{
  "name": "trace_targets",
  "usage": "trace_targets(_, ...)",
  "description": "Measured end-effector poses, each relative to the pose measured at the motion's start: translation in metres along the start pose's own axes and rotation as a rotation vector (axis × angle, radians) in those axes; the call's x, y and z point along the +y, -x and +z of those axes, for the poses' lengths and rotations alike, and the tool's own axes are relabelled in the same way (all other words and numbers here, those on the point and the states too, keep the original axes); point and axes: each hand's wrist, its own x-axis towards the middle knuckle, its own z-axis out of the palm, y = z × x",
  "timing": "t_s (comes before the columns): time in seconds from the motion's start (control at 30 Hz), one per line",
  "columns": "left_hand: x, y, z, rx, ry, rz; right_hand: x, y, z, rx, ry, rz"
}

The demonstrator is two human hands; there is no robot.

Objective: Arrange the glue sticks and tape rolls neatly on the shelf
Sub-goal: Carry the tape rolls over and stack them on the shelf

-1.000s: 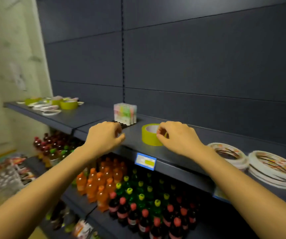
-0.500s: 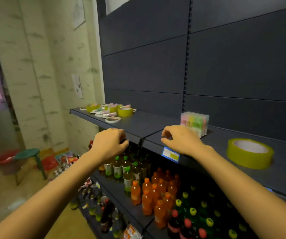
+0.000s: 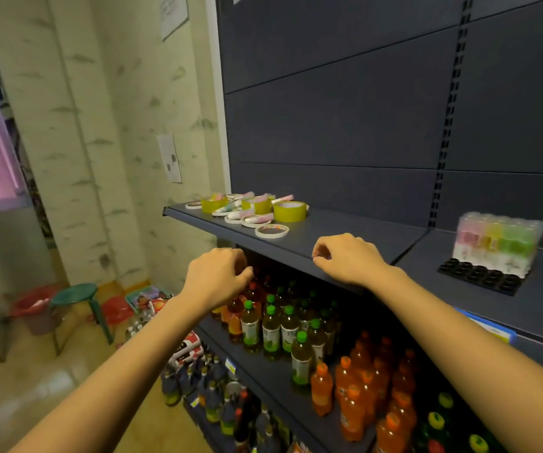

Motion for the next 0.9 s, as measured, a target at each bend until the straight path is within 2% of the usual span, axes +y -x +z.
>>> trace_targets(0.3,-0.076,-0.066,0.042,0.043,0.041,-0.003,-0.012,-0.139,0.045,-0.034,0.008,0.143)
trace_targets(0.5,-0.126,-0.127,0.069,-0.055,0.017,0.028,-0.004,-0.228,0.073,-0.161,0.022,0.258)
trace_targets(0.73,-0.137,-0.196,0.111,-0.031,0.129,0.069,-0.003,-0.275,0.083,-0.251,0.113,0.271)
trace_targets(0.9,-0.127,-0.250,0.141,-0.017,0.229,0.187,0.011,-0.272,0.059,-0.138,0.094,0.325)
